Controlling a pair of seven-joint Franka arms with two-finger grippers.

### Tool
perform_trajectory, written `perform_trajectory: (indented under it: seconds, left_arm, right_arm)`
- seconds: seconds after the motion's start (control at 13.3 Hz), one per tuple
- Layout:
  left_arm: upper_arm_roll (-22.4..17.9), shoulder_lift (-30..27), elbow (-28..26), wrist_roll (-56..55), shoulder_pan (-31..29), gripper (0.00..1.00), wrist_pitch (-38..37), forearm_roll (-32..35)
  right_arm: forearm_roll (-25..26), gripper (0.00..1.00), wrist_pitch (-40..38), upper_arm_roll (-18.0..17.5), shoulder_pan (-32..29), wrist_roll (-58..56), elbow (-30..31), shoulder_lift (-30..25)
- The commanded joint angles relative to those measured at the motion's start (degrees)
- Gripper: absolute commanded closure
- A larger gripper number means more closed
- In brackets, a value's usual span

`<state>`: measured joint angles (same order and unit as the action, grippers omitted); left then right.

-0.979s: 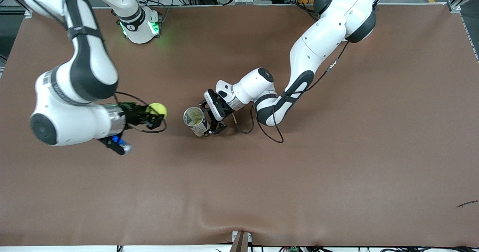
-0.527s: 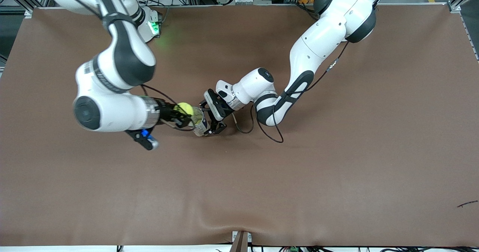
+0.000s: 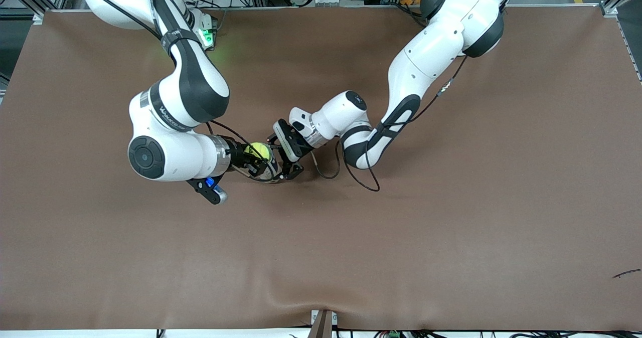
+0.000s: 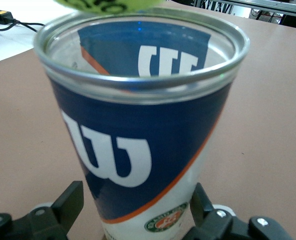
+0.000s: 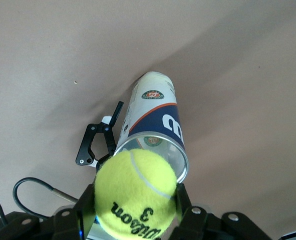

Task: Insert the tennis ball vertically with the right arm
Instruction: 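Carry the Wilson ball over the can and open the right gripper, then withdraw the right gripper from the can while the left gripper holds it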

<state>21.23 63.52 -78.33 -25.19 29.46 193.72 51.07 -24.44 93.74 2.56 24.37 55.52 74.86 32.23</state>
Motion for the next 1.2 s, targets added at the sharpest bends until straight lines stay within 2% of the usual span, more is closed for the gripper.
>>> perform_trajectory:
  seconds: [0.0,0.45,0.6,0.68,0.98,1.13]
  left_arm:
    - [-0.31,0.37,0.55,-0.03,0.16,0.06,1.04,0.87]
    - [-0.31,0.20,0.64,-0.12,0.16,0.06,1.04,0.78]
    - [-0.31,0.20,0.64,-0.03,-0.02,0.05,1.04,0.87]
    - [-0.31,0.20,0.55,-0.03,-0.02,0.00,1.04,0.87]
    - [-1.10,0.20,-0.06,-0.12,-0.02,0.00,0.96,0.96]
    - [-1.54,-0.33,-2.16,-0.21,-0.37,0.00,0.96,0.96]
  right_arm:
    - [0.53,0.00,-0.39,-0.10,0.06,0.64,0.11,-0.59]
    - [0.70,0.00,-2.76,0.52,-1.17,0.11,-2.78,-1.64]
    - [0.62,0.00,-4.44,1.14,-4.14,-0.32,-6.29,-1.73]
    - [0.70,0.00,-4.35,1.05,-6.34,-1.29,-7.44,-1.21]
    - [0.79,0.00,-2.94,1.13,-15.39,-24.26,-7.45,-0.67]
    - [3.50,0.00,-2.94,1.14,-18.82,-30.71,-7.45,-0.76]
